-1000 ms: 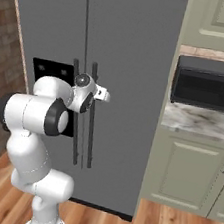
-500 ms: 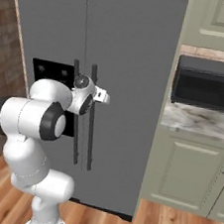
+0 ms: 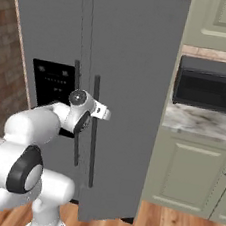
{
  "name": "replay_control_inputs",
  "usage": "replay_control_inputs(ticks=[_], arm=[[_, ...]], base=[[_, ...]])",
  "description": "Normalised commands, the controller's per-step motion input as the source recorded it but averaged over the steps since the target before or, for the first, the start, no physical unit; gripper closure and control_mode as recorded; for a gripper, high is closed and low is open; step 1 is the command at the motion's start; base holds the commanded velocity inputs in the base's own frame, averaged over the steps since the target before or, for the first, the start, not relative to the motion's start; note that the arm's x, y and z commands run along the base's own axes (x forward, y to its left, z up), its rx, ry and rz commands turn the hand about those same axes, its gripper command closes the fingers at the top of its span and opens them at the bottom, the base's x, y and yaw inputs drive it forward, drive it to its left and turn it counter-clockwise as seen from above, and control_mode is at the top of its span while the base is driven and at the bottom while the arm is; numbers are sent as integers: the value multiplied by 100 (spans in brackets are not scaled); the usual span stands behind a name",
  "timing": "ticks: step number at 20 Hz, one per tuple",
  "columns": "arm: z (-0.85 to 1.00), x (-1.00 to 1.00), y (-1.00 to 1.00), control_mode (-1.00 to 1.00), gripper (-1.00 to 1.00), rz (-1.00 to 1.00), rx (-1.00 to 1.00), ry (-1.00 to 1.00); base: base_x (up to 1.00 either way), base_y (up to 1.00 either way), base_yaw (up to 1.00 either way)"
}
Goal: There is a bowl on the dining counter. Grab a lemon wedge from the fridge and place it in the bowl. Then get the liquor bottle and glass cup from the cabinet and place them next to the bowl.
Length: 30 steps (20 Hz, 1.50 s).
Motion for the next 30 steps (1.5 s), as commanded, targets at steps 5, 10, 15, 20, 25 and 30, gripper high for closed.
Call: replay_control_inputs(ticks=[5, 10, 15, 20, 25, 30], arm=[[40, -82, -67, -100, 100, -2, 15, 2], [11, -37, -49, -100, 100, -1, 8, 3], [-4, -6, 4, -100, -100, 0, 0, 4], [2, -92, 32, -100, -100, 0, -8, -20], [24, -96, 49, -100, -100, 0, -15, -17], [46, -29, 82, -100, -100, 0, -20, 1]], base=[[0, 0, 0], [0, 0, 0], [0, 0, 0], [0, 0, 0], [0, 0, 0], [0, 0, 0]])
